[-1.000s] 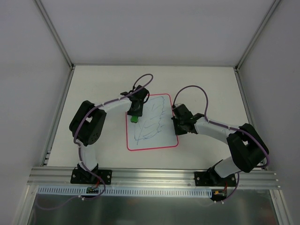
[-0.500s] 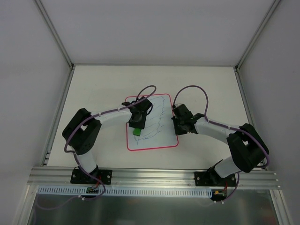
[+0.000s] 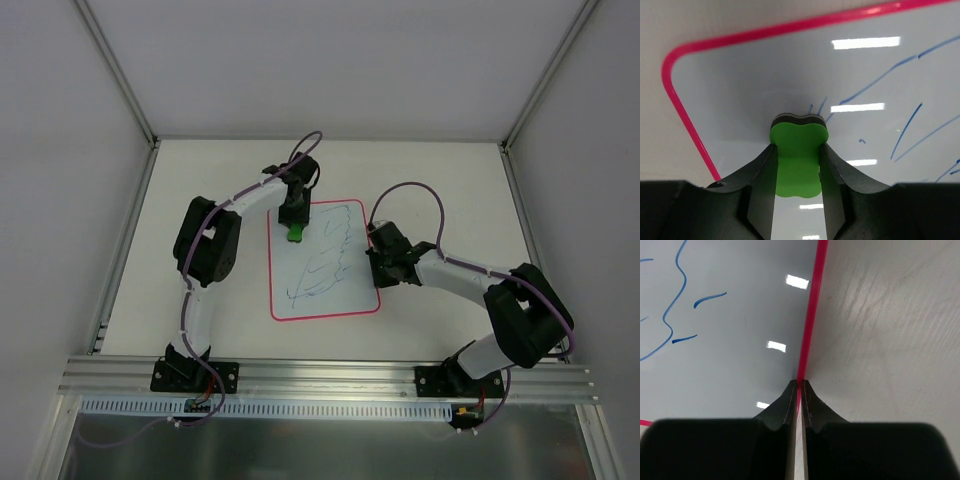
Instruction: Erase the whiteboard
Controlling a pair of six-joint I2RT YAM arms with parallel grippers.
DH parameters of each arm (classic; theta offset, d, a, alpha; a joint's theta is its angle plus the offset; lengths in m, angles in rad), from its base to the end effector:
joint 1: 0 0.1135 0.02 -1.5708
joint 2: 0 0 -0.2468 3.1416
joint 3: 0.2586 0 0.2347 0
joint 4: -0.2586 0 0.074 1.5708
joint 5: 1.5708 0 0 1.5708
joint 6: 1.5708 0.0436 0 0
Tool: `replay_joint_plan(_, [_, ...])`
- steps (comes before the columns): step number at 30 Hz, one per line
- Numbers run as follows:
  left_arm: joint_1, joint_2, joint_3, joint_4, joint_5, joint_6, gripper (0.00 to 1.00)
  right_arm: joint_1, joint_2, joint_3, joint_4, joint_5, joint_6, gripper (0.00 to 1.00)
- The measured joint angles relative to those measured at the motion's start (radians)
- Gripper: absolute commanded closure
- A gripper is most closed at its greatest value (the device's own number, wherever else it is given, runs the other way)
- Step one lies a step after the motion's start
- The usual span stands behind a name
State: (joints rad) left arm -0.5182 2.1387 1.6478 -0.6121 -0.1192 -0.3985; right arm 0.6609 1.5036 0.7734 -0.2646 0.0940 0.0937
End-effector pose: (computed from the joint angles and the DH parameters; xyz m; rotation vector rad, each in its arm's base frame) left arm 0.3796 -0.2105 0.1628 0.1217 2.6647 -0.1385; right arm 0.2208 0.1665 0.1547 -0.6841 2.4750 0.1679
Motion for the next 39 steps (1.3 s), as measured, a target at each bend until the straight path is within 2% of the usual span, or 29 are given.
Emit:
replay_joint_plan(8, [0.036, 0.122, 0.193, -0.022, -0.026, 0.067, 1.00, 0.000, 0.000, -0.001, 0.007, 0.000, 0.000, 0.95])
replay_joint_plan(18, [-0.044, 0.129, 0.196, -0.005, -0.066, 0.149, 1.00, 0.000, -0.001, -0.001, 0.007, 0.001, 0.001, 0.95])
replay_joint_plan(27, [-0.072, 0.067, 0.080, 0.079, -0.067, 0.158, 1.00, 0.000, -0.002, -0.001, 0.002, 0.004, 0.001, 0.95])
replay_joint_plan(39, [0.092, -0.182, -0.287, 0.119, -0.042, 0.016, 1.00, 0.000, -0.004, -0.001, 0.003, 0.002, 0.001, 0.95])
